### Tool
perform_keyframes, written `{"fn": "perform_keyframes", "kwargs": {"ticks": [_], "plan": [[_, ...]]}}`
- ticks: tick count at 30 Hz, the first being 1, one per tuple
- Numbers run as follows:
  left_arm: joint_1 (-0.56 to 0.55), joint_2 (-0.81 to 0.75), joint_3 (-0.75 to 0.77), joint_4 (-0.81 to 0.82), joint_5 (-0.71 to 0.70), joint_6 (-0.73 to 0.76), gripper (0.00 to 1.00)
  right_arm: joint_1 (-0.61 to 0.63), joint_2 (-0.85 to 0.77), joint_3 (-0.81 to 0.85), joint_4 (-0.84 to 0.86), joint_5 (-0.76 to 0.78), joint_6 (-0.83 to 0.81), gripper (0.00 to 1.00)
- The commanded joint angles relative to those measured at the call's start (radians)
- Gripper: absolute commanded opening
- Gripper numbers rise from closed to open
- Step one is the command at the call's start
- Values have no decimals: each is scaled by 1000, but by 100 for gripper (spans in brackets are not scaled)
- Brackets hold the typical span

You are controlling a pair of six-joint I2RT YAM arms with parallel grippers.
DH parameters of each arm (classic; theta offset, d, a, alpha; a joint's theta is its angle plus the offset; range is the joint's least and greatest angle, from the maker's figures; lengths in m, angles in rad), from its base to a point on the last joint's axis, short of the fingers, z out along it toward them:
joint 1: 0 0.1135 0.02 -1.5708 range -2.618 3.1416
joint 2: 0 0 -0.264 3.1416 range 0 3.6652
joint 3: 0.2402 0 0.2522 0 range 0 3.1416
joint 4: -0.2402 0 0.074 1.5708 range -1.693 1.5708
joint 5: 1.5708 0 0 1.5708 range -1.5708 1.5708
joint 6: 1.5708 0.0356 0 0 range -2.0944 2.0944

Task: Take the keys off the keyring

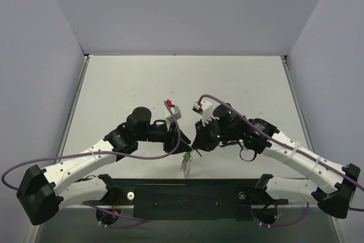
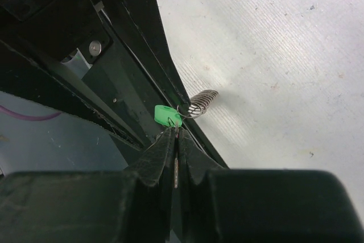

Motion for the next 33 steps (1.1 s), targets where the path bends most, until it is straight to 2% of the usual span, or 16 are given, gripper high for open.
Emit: {"fn": "perform_keyframes", "kwargs": {"ticks": [1,14,21,22,23,24,33], "plan": [[7,12,5,82,31,-11,49,-7,2,10,40,-36,-7,0],[7,29,20,20,23,20,31,-8,-4,16,43,-27,1,0],[5,36,26,0,26,29,29,-7,-7,24,43,-24,2,0],[4,36,28,0,25,29,21,-7,-5,25,45,-27,2,0],[5,36,25,2,28,27,17,-7,-5,24,45,-28,2,0],[4,35,23,8,25,23,10,-7,-5,24,43,-30,4,0],[-5,47,20,60,46,-10,11,-7,-10,18,56,-36,15,0]]}}
